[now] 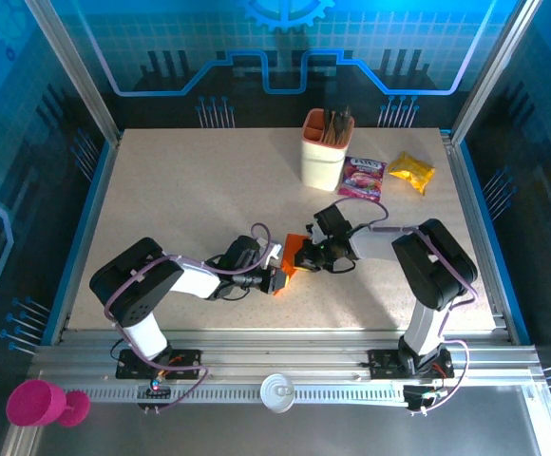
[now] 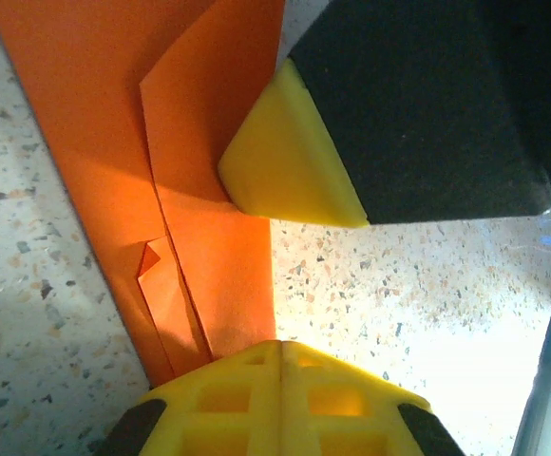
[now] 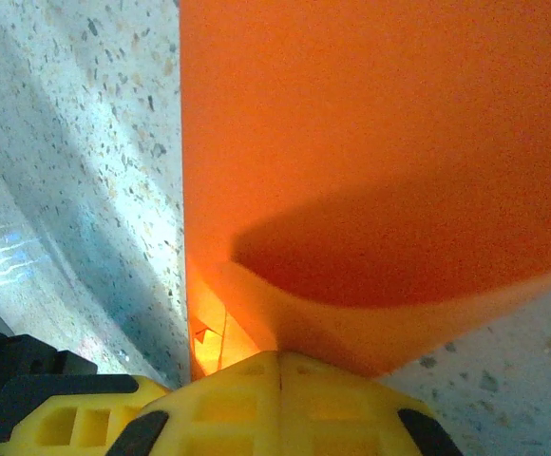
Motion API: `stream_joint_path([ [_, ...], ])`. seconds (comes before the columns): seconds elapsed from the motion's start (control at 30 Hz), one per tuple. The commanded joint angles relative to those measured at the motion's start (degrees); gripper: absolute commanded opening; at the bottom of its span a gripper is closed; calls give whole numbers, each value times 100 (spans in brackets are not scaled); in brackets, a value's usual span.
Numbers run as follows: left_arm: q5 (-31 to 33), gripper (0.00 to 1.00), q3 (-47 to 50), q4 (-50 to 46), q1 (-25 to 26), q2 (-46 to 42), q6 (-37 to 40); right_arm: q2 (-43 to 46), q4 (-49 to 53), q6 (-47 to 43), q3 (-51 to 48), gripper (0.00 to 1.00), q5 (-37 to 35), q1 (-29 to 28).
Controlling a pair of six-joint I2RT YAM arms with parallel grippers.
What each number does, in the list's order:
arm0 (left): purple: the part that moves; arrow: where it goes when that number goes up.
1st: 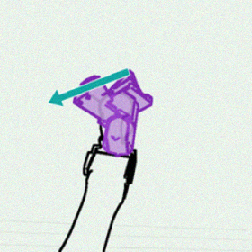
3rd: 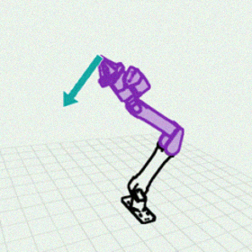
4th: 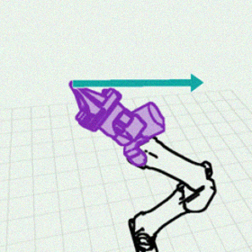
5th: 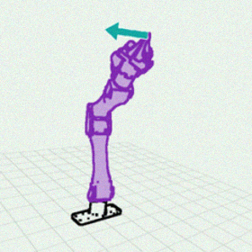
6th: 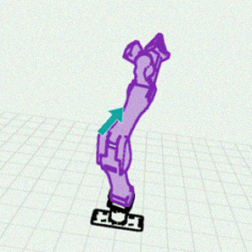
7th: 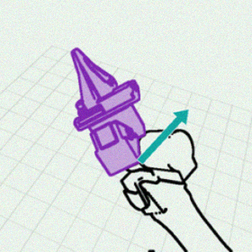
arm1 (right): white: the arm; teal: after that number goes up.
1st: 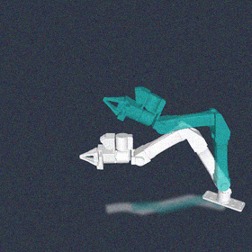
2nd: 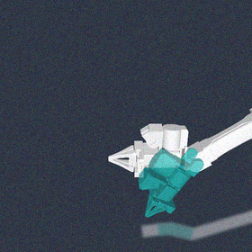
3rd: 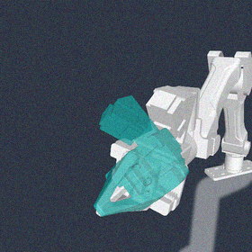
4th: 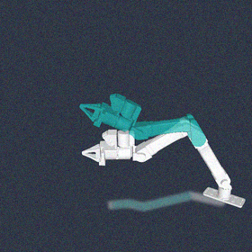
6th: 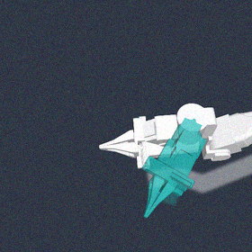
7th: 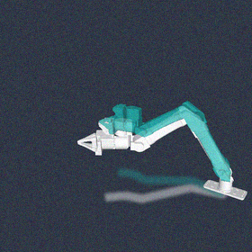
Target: Fold a paper plane with a square sheet of paper (pick it up from the middle)
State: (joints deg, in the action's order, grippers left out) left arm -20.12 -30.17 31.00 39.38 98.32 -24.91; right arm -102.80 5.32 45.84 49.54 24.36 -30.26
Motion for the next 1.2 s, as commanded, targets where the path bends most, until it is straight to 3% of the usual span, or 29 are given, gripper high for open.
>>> stream_joint_path([
  [0.0,204,0,230,-806,9,460,186,-259,320,-202,215,0,-494,269],
  [1.17,140,0,205,-921,8,534,257,-1094,1277,-796,1562,0,-604,1351],
])
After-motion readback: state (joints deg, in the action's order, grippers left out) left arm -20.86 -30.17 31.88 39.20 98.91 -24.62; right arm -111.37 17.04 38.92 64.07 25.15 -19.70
